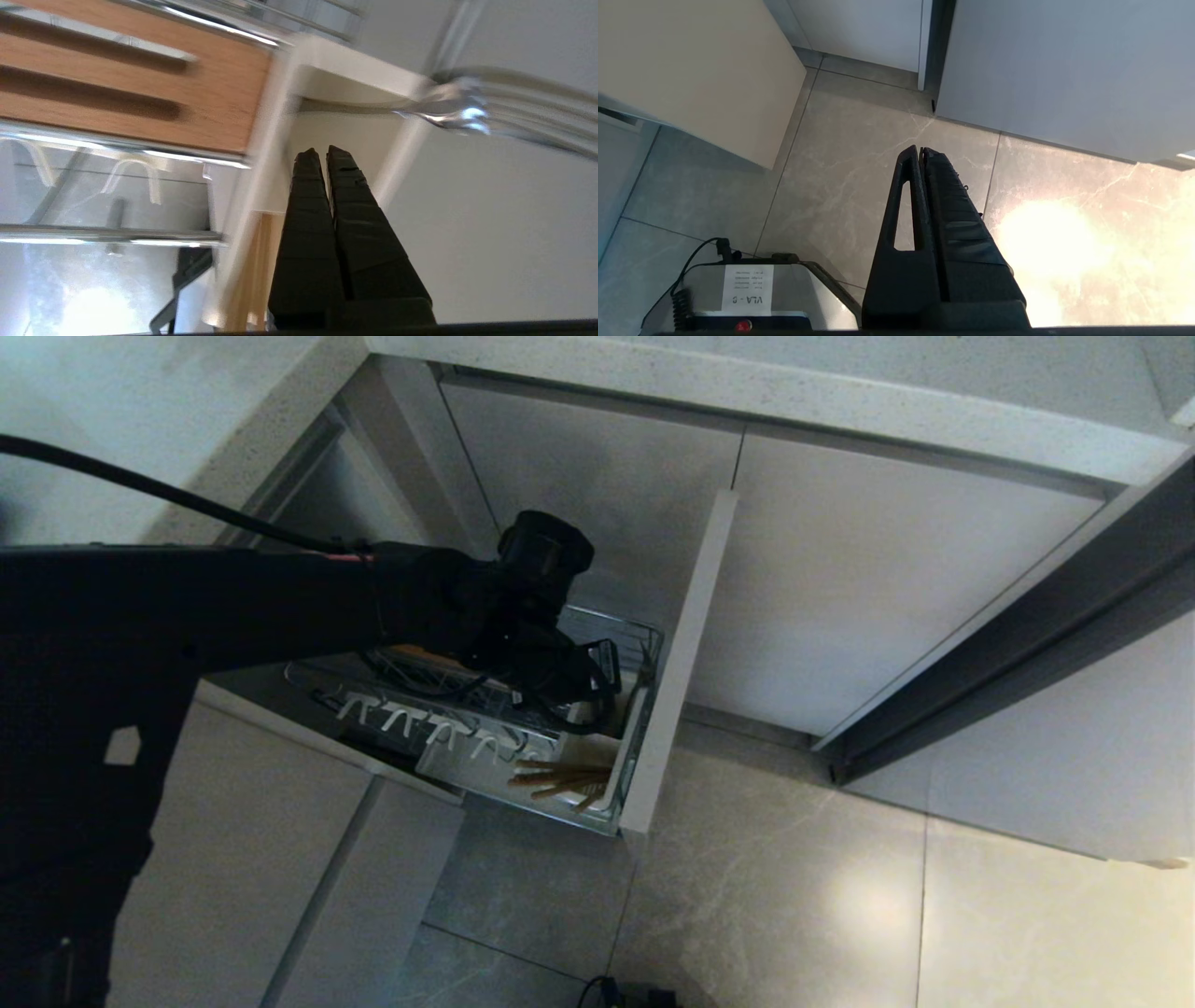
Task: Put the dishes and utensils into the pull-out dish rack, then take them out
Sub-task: Take the fork out of the cupboard
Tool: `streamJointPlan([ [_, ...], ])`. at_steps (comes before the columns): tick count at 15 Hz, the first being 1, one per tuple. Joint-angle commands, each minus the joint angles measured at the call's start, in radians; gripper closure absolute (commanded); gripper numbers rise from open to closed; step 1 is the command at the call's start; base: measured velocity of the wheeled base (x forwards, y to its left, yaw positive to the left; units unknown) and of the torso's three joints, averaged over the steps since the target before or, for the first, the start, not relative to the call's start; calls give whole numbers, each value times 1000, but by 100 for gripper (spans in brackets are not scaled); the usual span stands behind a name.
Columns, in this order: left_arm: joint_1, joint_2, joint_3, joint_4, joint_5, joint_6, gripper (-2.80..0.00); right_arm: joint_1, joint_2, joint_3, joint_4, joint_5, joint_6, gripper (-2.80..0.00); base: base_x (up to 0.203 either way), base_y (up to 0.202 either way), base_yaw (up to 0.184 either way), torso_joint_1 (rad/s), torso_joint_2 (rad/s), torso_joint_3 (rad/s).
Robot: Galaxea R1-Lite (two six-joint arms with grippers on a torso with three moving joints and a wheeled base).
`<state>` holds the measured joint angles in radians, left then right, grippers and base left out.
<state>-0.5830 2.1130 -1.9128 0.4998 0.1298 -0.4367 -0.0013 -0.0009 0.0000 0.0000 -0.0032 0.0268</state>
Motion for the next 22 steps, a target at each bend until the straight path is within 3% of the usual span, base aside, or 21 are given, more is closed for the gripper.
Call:
streamJointPlan([
  [1,-1,-2,0,3,4,-2,0,0,-1,-1,0,0,1,0,0,0,0,0,0,0],
  [7,-1,-21,0,3,8,-2,0,0,-1,0,0,0,0,0,0,0,0,0,0,0],
  [15,-12,-82,1,10,128,4,0,0,-1,0,0,0,0,0,0,0,0,0,0,0],
  [16,-17,-89,1,11,129,6,-280,0,-1,0,0,0,1,0,0,0,0,0,0,0],
  [22,-28,-106,1,14,128,3,-280,0,-1,0,0,0,1,0,0,0,0,0,0,0],
])
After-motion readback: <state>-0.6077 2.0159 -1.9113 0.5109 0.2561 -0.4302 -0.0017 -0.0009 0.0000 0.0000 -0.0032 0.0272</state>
